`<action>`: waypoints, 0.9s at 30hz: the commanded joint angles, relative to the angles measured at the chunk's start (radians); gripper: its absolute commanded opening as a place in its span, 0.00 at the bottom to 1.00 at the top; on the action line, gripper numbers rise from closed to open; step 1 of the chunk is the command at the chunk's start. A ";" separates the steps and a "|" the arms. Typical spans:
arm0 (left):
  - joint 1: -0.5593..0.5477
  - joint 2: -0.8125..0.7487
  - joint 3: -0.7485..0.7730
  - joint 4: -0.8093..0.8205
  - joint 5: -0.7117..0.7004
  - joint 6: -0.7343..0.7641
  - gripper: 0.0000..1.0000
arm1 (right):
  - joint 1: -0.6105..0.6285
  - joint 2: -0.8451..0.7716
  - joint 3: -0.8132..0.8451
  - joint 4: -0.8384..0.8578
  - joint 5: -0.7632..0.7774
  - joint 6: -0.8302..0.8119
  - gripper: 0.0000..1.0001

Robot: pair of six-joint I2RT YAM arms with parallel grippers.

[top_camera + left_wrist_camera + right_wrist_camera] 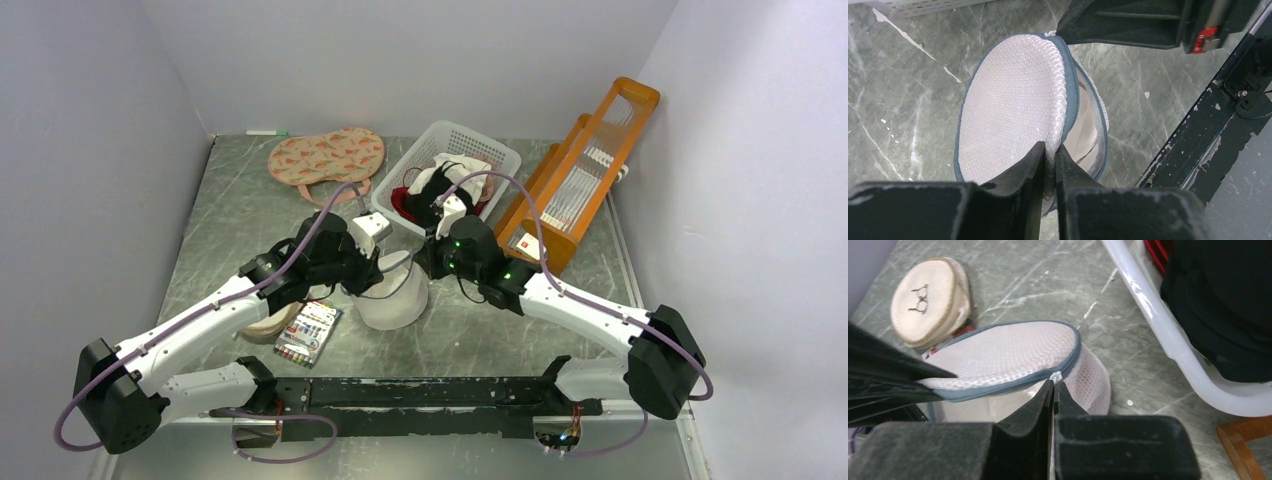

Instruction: Unzip the laundry bag and remove the bra

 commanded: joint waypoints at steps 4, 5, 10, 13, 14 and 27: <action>0.005 0.009 0.016 -0.008 0.002 0.011 0.36 | 0.049 -0.045 0.013 0.046 -0.068 -0.003 0.00; 0.005 0.007 0.015 -0.008 0.003 0.012 0.41 | 0.053 -0.046 0.013 0.052 -0.074 0.004 0.00; 0.005 -0.005 0.011 -0.006 -0.004 0.011 0.58 | 0.081 -0.040 0.012 0.069 -0.088 0.027 0.00; 0.006 -0.006 0.012 -0.008 -0.007 0.010 0.56 | 0.114 -0.025 0.018 0.068 -0.071 0.030 0.00; 0.006 -0.007 0.012 -0.010 -0.009 0.010 0.56 | 0.125 -0.023 0.020 0.068 -0.063 0.030 0.00; 0.005 -0.038 0.007 -0.005 -0.030 0.007 0.69 | 0.202 -0.021 0.046 0.067 -0.025 0.040 0.00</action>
